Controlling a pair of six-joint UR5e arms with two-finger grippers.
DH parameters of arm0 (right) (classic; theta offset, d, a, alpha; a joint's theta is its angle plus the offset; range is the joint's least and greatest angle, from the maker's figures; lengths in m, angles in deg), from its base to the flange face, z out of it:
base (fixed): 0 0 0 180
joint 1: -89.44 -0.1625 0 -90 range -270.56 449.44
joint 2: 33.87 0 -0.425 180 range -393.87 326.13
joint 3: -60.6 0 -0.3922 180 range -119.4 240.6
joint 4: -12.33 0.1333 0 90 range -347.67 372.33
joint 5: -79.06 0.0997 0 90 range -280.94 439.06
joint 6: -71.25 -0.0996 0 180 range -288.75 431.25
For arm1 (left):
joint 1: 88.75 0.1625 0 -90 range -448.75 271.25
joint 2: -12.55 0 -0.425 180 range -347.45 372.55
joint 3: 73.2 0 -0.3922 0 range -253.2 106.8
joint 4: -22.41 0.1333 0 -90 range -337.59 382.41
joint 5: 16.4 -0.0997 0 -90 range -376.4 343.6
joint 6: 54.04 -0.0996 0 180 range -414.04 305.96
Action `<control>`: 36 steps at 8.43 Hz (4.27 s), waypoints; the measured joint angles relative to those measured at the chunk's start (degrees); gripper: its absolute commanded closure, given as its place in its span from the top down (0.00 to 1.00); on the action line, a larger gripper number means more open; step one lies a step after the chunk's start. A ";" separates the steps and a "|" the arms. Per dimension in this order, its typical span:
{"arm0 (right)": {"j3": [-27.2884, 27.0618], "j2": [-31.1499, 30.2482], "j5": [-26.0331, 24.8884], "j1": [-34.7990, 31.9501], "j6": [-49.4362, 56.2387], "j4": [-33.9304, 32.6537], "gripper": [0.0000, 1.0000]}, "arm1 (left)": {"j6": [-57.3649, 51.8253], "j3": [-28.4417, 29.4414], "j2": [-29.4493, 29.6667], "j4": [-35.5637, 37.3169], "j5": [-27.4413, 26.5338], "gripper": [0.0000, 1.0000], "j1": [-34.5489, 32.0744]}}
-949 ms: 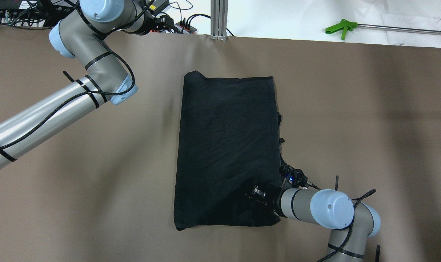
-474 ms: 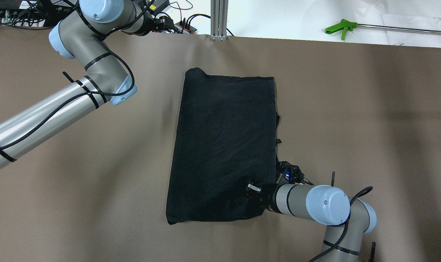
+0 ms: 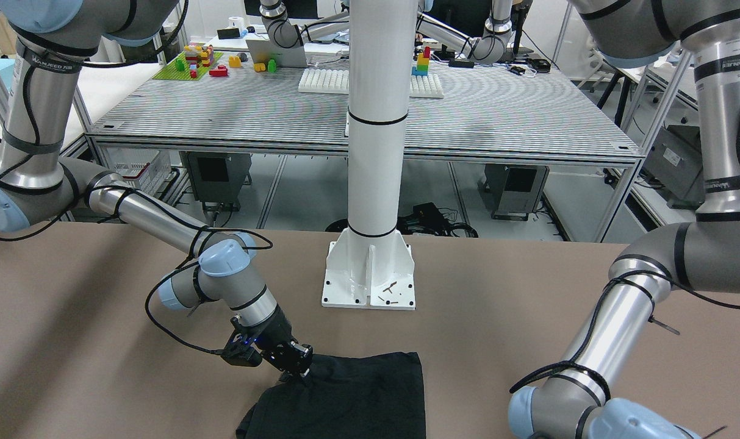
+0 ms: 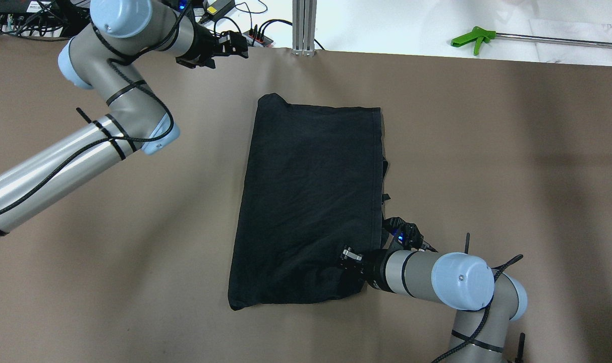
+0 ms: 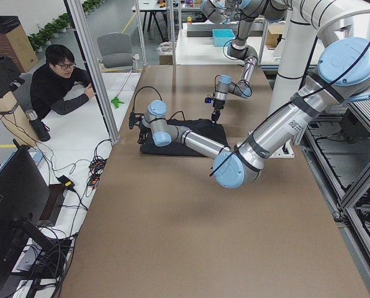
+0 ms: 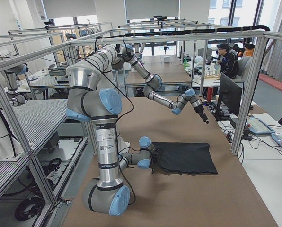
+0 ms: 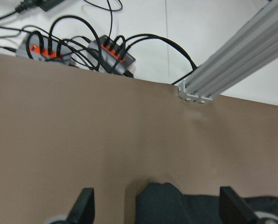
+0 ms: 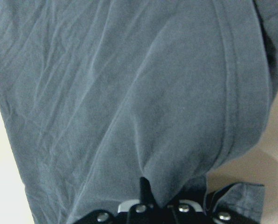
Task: Fold clothes
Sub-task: 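Swing the left gripper to the other near corner and grasp it, then lift the near end with both grippers and fold it away from the robot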
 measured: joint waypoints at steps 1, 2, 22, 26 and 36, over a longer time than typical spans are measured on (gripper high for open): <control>-0.10 0.01 -0.05 -0.18 0.30 0.04 0.00 | 4.66 -4.37 -3.65 -2.21 1.59 0.94 1.09; -0.13 0.03 -0.07 -0.43 0.52 0.07 0.00 | 8.97 -10.54 -8.28 -3.26 1.95 0.94 3.11; -2.50 -0.53 -3.95 -1.36 3.00 -0.61 0.00 | 25.82 -37.97 -33.29 -0.35 -34.92 0.77 46.18; -2.53 -0.65 -4.64 -1.23 3.00 -0.62 0.00 | 25.82 -37.74 -33.30 -0.64 -34.69 0.13 45.68; -17.40 -11.20 -3.83 2.76 1.97 -4.54 0.00 | 25.91 -47.87 -34.45 0.18 -29.71 0.00 43.53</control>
